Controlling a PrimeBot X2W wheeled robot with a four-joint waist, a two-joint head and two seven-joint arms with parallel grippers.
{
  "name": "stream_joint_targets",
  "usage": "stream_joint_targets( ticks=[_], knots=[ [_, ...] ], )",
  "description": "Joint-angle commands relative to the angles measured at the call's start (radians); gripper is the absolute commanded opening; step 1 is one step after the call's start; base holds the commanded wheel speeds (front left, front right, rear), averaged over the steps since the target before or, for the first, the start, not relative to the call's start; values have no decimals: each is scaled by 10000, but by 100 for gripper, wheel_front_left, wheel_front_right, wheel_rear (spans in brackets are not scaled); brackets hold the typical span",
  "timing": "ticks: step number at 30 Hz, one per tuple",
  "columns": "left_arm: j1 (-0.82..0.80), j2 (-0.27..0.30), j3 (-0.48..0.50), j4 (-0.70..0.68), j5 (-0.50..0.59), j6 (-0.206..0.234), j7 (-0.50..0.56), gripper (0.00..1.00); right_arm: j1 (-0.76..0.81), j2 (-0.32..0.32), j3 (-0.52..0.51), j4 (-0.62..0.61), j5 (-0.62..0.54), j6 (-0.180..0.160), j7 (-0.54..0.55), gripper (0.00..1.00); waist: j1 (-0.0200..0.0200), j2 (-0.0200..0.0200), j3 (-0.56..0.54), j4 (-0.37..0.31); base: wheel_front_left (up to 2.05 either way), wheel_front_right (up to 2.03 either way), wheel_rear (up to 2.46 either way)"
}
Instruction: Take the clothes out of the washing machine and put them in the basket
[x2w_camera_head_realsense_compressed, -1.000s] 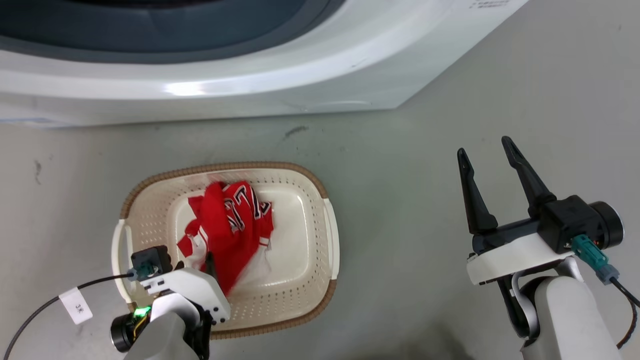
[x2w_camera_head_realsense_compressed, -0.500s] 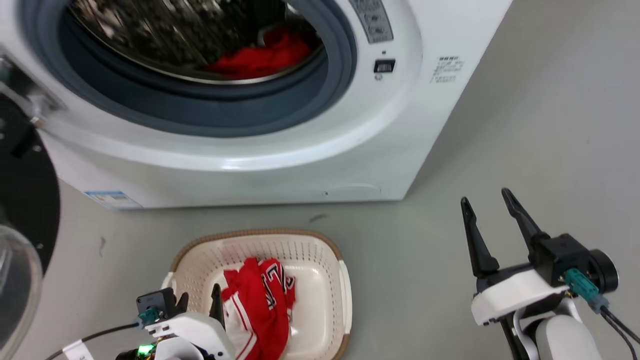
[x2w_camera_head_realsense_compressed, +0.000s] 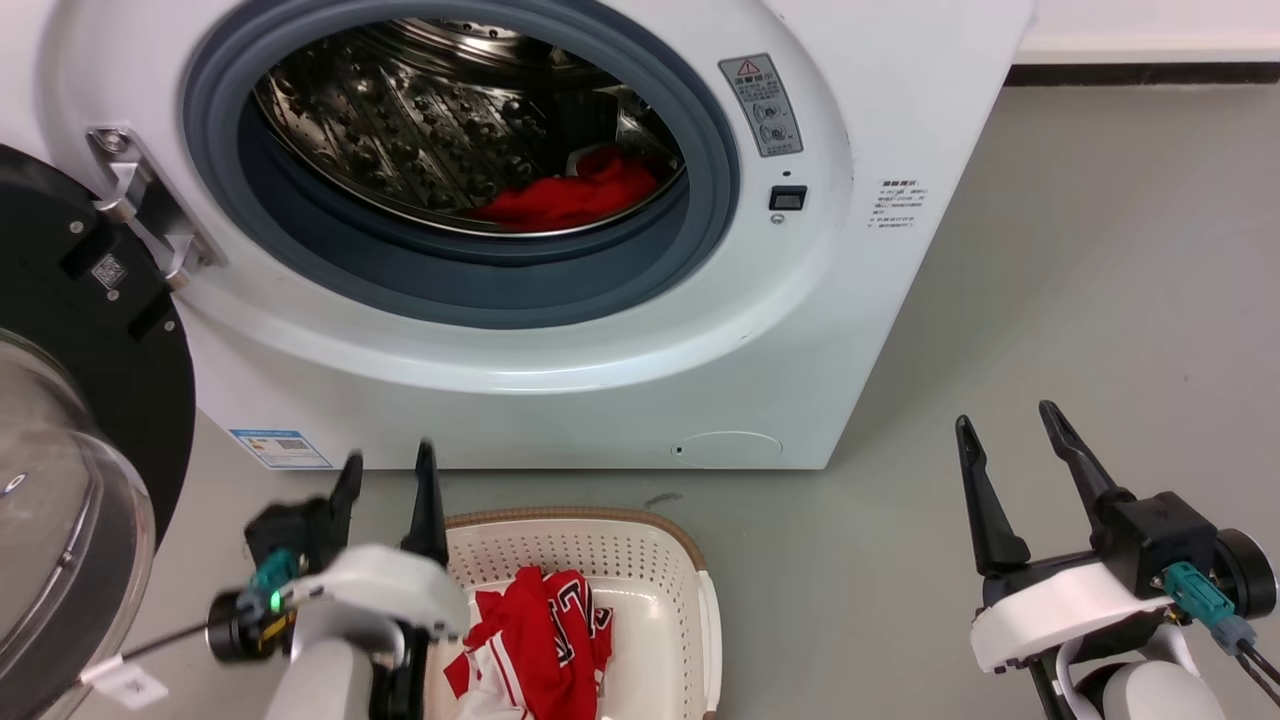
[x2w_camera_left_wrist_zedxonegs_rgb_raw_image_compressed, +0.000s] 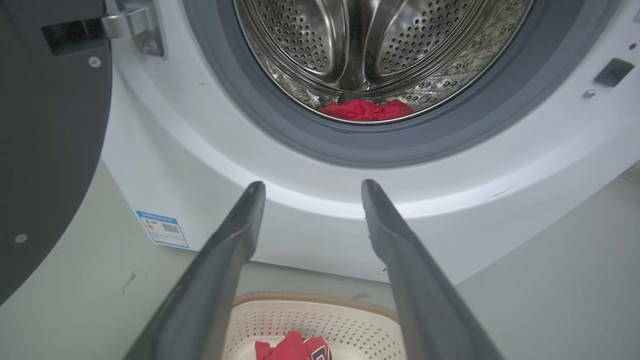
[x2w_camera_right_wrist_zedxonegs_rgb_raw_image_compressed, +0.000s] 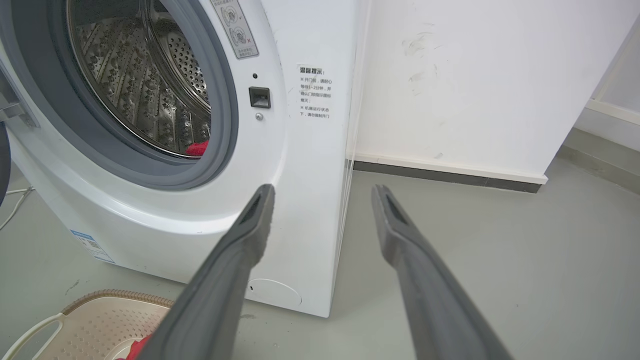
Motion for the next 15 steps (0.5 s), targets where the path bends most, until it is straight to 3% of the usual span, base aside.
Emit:
stream_joint_targets(
  ticks=[1,8,15],
  knots=[
    [-251,-7,-36,-155,32,-3,-25,100,34,-1,-4,-79,-14,-7,-5,100,2,0,90,-46,0,0,0],
    [-1789,-8,-176,-569,390,-44,-24,100,-230,-3,101,-284,81,-7,5,100,2,0,586,-400,0,0,0],
    [-3998,367,-97,742,631,-269,-25,100,-641,0,362,-258,336,-7,-166,100,2,0,1489,-1103,0,0,0]
  ],
)
